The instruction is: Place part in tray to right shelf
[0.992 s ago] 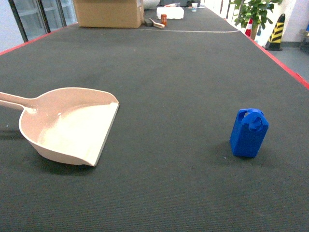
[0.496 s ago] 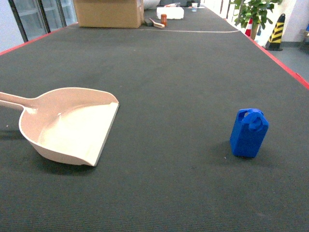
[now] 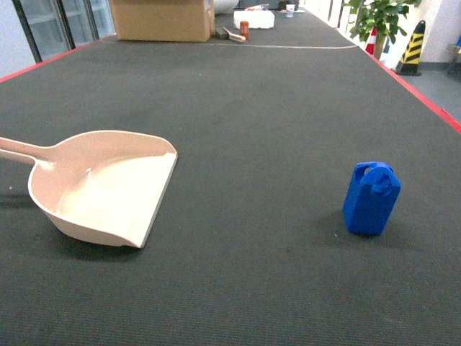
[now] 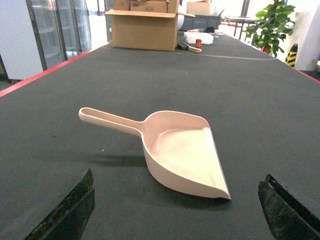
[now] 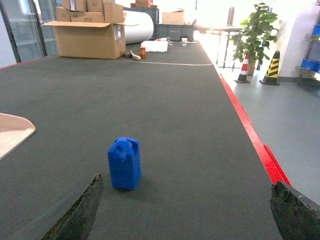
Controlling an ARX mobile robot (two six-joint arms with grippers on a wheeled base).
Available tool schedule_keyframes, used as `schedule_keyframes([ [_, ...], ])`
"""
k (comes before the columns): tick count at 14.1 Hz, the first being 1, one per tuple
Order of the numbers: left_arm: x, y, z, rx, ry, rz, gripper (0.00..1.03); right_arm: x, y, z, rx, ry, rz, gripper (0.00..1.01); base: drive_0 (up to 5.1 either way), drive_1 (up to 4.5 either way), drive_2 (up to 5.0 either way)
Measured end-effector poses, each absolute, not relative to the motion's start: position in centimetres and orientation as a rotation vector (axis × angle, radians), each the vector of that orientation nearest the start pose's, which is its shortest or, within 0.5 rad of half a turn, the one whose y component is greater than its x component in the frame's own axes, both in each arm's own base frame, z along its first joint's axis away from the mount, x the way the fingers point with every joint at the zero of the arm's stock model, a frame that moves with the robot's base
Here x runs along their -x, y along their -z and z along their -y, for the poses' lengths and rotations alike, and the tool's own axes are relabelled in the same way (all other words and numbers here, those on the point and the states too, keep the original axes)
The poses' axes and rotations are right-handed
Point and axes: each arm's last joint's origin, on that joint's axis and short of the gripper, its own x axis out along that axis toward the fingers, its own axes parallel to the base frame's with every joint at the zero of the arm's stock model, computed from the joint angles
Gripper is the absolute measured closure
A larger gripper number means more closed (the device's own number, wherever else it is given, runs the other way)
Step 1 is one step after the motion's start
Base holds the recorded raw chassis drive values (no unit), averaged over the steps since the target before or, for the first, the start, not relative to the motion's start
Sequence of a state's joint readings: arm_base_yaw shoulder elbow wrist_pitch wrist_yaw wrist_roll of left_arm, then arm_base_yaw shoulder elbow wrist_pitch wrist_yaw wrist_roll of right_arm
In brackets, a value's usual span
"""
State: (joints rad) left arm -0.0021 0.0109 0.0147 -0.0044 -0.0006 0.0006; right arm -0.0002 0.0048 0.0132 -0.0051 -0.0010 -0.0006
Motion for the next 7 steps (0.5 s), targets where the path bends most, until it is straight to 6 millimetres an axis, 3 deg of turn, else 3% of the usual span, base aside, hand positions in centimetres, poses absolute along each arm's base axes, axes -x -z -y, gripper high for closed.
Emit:
schedule_keyframes([
  [6,-9.76,-16.59,0.01,0.002,-0.009,-0.019,0.05,-9.72,-16.71,0.00,0.001,-0.001,0.003,0.03,0.0,0.00,0.0],
  [7,-9.97,-16.50,0.06,0.037,-0.101,-0.159,0.05,-9.72,-16.71,0.00,0.001,0.000,0.003,0.03,0.0,0.00,0.0],
])
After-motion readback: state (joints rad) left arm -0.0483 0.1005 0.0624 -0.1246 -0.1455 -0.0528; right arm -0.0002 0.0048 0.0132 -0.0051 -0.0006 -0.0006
